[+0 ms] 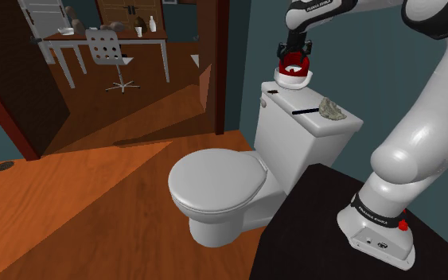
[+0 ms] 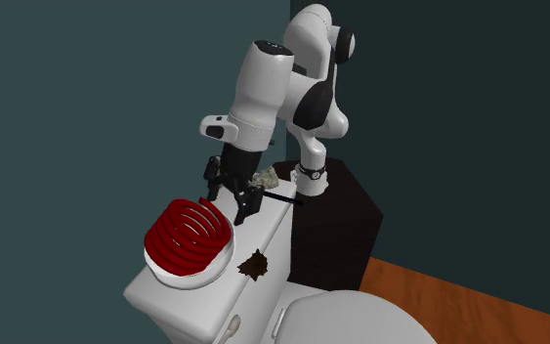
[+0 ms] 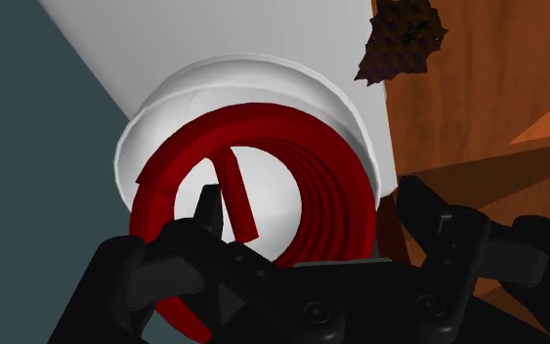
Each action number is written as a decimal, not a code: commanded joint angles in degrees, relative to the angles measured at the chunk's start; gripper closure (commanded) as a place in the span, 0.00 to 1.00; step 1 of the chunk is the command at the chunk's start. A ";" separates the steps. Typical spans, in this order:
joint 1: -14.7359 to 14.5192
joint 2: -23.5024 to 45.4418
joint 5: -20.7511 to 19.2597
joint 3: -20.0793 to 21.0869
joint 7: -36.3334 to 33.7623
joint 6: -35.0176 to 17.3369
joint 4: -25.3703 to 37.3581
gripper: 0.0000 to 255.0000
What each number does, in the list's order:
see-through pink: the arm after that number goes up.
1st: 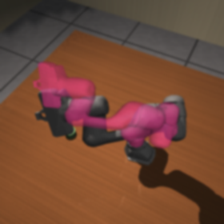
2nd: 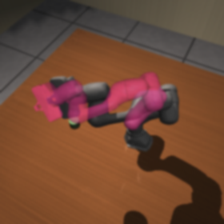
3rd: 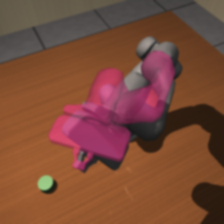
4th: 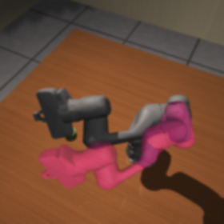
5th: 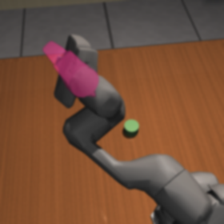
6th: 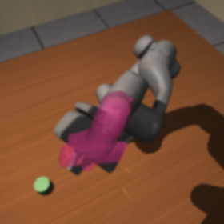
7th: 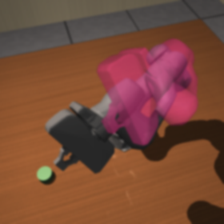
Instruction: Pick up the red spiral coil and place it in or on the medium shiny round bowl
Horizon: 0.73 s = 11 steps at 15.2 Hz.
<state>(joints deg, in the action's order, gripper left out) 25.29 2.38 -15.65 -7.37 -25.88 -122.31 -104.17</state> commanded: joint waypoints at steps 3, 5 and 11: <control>-0.49 -1.40 0.03 0.44 -0.03 3.45 1.91 0.00; -0.88 -2.56 0.07 0.83 0.01 6.50 3.70 0.00; -0.88 -2.56 0.07 0.83 0.01 6.50 3.70 0.00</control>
<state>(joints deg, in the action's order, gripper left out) 24.41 -0.19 -15.58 -6.54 -25.88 -115.84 -100.50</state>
